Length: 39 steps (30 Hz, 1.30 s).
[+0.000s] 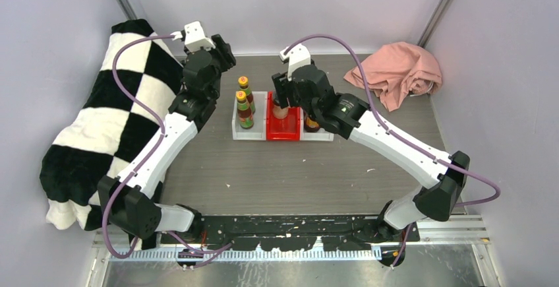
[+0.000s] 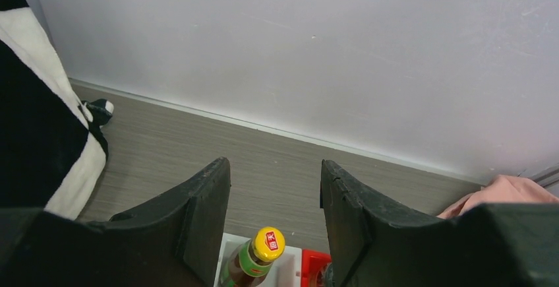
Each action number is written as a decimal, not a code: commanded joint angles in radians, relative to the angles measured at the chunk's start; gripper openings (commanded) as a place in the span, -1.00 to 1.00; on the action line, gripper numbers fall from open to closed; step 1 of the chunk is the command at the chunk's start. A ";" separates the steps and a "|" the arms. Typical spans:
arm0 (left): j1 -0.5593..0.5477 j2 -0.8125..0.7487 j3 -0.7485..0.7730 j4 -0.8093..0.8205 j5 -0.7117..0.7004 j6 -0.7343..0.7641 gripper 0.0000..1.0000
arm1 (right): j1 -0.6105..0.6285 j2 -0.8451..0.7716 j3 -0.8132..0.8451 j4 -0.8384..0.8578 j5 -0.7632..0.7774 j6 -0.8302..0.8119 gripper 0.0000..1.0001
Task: Organize the condiment bottles
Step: Place the bottle in the storage box.
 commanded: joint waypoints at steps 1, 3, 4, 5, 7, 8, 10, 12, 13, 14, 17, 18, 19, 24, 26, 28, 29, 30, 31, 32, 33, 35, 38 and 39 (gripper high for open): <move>0.005 -0.025 -0.011 -0.001 -0.017 0.000 0.07 | 0.011 -0.061 -0.051 0.087 0.039 0.050 -0.99; 0.004 -0.028 -0.017 -0.001 -0.020 0.004 0.07 | 0.016 -0.062 -0.076 0.098 0.039 0.061 -0.99; 0.005 -0.030 -0.019 0.001 -0.021 0.006 0.07 | 0.018 -0.062 -0.089 0.108 0.038 0.069 -0.99; 0.005 -0.032 -0.024 0.002 -0.022 0.007 0.08 | 0.019 -0.060 -0.102 0.112 0.036 0.076 -0.99; 0.005 -0.034 -0.030 0.005 -0.024 0.010 0.08 | 0.020 -0.057 -0.128 0.131 0.027 0.090 -0.99; 0.005 -0.034 -0.033 0.006 -0.025 0.012 0.07 | 0.021 -0.056 -0.141 0.138 0.026 0.096 -0.99; 0.005 -0.035 -0.041 0.008 -0.026 0.015 0.08 | 0.024 -0.051 -0.169 0.160 0.022 0.110 -0.98; 0.005 -0.037 -0.051 0.014 -0.026 0.019 0.08 | 0.023 -0.043 -0.194 0.178 0.016 0.123 -0.99; 0.005 -0.038 -0.055 0.016 -0.028 0.022 0.08 | 0.023 -0.037 -0.200 0.187 0.010 0.125 -0.99; 0.005 -0.038 -0.058 0.016 -0.029 0.024 0.08 | 0.023 -0.033 -0.208 0.197 0.007 0.128 -0.99; 0.005 -0.041 -0.069 0.023 -0.033 0.027 0.07 | 0.024 -0.013 -0.221 0.222 -0.003 0.135 -0.99; 0.005 -0.042 -0.072 0.025 -0.033 0.027 0.08 | 0.024 -0.006 -0.222 0.230 -0.006 0.137 -0.98; 0.005 -0.044 -0.076 0.027 -0.034 0.029 0.08 | 0.024 0.002 -0.223 0.240 -0.011 0.139 -0.98; 0.005 -0.054 -0.096 0.044 -0.044 0.035 0.08 | 0.023 0.043 -0.228 0.281 -0.028 0.148 -0.99; 0.005 -0.058 -0.101 0.050 -0.045 0.037 0.08 | 0.022 0.063 -0.225 0.291 -0.030 0.151 -0.99; 0.005 -0.059 -0.105 0.054 -0.047 0.038 0.08 | 0.019 0.082 -0.223 0.300 -0.036 0.155 -0.99; 0.005 -0.060 -0.107 0.057 -0.048 0.040 0.07 | 0.016 0.090 -0.224 0.305 -0.041 0.157 -0.99; 0.005 -0.061 -0.109 0.060 -0.048 0.040 0.07 | 0.014 0.097 -0.225 0.314 -0.043 0.158 -0.99; 0.005 -0.061 -0.112 0.064 -0.049 0.041 0.07 | 0.010 0.101 -0.227 0.320 -0.046 0.160 -0.99; 0.005 -0.061 -0.115 0.068 -0.048 0.040 0.07 | 0.005 0.109 -0.227 0.323 -0.051 0.163 -0.99; 0.005 -0.061 -0.118 0.072 -0.048 0.040 0.07 | 0.002 0.118 -0.230 0.328 -0.057 0.166 -0.98; 0.005 -0.060 -0.125 0.078 -0.049 0.038 0.07 | -0.008 0.128 -0.232 0.336 -0.064 0.170 -0.98; 0.005 -0.057 -0.132 0.087 -0.049 0.035 0.07 | -0.016 0.141 -0.229 0.343 -0.074 0.171 -0.99; 0.005 -0.056 -0.134 0.089 -0.049 0.033 0.07 | -0.020 0.146 -0.228 0.344 -0.075 0.172 -0.99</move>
